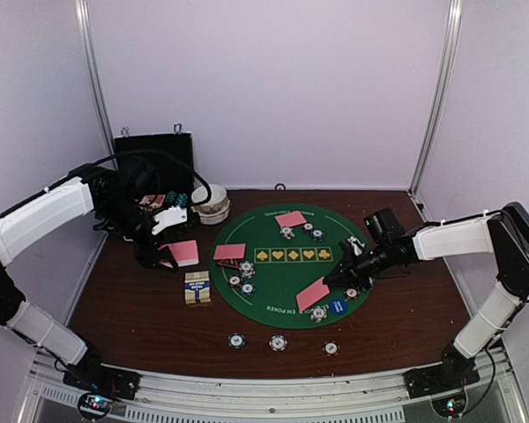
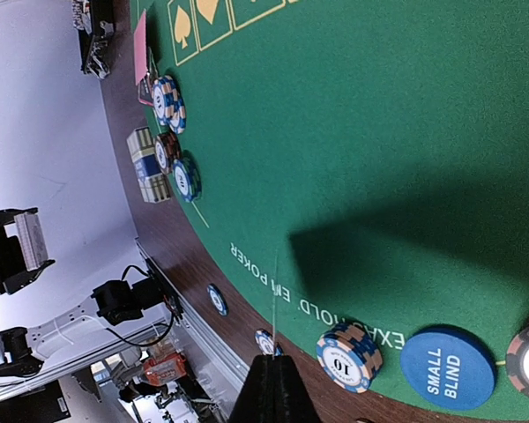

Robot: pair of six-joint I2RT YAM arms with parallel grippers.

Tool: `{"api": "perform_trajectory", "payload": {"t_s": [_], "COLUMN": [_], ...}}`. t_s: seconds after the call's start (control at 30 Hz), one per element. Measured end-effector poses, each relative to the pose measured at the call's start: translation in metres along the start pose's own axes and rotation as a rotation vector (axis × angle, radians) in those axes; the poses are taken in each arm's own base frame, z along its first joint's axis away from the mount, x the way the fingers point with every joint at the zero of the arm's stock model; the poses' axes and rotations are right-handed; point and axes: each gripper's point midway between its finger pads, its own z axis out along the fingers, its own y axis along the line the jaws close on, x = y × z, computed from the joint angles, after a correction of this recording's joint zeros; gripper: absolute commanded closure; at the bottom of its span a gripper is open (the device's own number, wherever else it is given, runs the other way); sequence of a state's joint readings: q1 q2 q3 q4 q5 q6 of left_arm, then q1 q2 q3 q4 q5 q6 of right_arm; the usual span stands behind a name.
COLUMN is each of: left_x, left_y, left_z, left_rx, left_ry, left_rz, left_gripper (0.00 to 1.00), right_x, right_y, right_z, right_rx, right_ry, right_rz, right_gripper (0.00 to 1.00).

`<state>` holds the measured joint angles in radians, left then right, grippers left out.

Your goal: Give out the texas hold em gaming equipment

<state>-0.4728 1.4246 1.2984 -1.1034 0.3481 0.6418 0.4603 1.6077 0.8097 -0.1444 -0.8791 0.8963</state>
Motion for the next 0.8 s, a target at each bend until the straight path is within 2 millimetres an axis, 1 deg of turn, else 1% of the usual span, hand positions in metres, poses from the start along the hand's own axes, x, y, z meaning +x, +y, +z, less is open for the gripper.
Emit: {"api": "perform_trajectory", "payload": {"t_s": [0.13, 0.27, 0.5, 0.6, 0.67, 0.8], "left_x": [0.000, 0.000, 0.000, -0.001, -0.001, -0.001], "left_y": [0.000, 0.000, -0.001, -0.001, -0.001, -0.001], "left_z": [0.000, 0.000, 0.000, 0.000, 0.000, 0.000], "left_rx": [0.001, 0.002, 0.006, 0.007, 0.007, 0.008], "left_ry": [0.000, 0.000, -0.003, -0.004, -0.004, -0.004], "left_rz": [0.000, -0.001, -0.001, -0.001, -0.001, -0.001], "left_gripper": [1.00, 1.00, 1.00, 1.00, 1.00, 1.00], "right_x": [0.001, -0.004, -0.022, -0.024, -0.024, -0.018], "right_y": [-0.009, -0.013, 0.002, 0.002, -0.001, -0.016], "right_z": [0.005, 0.012, 0.016, 0.013, 0.011, 0.007], "right_rx": [0.027, 0.046, 0.050, 0.083, 0.113, 0.192], "right_ry": [0.022, 0.039, 0.040, 0.044, 0.048, 0.069], "right_rz": [-0.012, -0.028, -0.118, -0.153, -0.167, -0.177], "right_gripper": [1.00, 1.00, 1.00, 0.91, 0.84, 0.66]}}
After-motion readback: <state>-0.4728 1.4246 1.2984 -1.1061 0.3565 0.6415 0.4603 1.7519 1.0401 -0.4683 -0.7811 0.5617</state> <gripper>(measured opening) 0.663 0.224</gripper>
